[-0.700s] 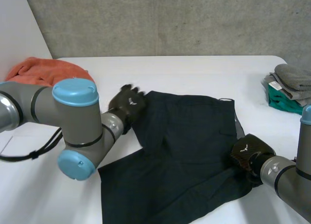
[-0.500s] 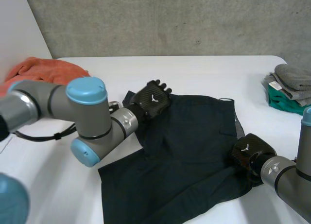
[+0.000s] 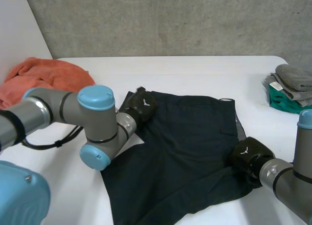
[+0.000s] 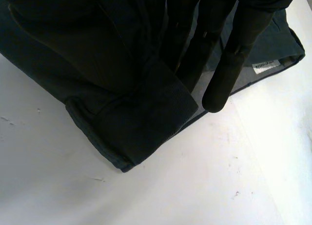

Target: Fold the laundry.

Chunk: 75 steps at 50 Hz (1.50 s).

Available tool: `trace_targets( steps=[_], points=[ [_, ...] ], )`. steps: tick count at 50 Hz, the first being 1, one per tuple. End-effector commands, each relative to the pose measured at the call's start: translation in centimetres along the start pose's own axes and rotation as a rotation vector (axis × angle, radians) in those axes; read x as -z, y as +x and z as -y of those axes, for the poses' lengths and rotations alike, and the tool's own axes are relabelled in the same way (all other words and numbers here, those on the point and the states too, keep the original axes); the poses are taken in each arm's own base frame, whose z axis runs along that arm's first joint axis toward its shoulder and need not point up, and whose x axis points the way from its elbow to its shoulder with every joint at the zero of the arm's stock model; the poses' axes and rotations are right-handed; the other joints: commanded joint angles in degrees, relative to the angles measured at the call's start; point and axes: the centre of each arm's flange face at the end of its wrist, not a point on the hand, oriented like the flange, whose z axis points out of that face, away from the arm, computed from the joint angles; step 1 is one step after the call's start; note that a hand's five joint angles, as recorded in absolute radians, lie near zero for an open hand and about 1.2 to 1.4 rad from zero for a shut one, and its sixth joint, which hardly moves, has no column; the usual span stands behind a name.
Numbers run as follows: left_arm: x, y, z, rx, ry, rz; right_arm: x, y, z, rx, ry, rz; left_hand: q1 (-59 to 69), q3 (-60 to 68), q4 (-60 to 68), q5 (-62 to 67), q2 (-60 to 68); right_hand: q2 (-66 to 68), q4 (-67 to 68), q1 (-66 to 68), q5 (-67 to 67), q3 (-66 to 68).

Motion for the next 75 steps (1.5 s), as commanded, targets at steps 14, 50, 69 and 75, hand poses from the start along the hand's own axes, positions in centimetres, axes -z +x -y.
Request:
trace_targets(
  steps=[14,50,69,75],
  points=[
    [7.4,-2.6,-3.8,0.127,-0.395,0.095,0.2,-0.4,0.1,-0.001,0.000,0.012,14.62,12.21,11.48,14.26,11.89,13.15,11.34,16.26,11.28,11.67],
    [27.7,5.2,5.3,0.667,-0.354,-0.255,-0.1,1.1,0.9,-0.230,0.035,-0.030,-31.95,-34.36,-35.09,-32.32,-34.68,13.15,11.34,16.26,11.28,11.67],
    [24.7,7.3,3.6,0.550,-0.352,-0.204,0.9,1.7,1.1,-0.214,0.041,-0.061,14.62,12.21,11.48,14.26,11.89,13.15,11.34,16.26,11.28,11.67],
    [27.9,7.8,4.8,0.455,-0.397,-0.324,5.9,-0.2,0.7,0.016,-0.051,0.072,14.62,12.21,11.48,14.26,11.89,13.15,11.34,16.26,11.28,11.67]
  ],
)
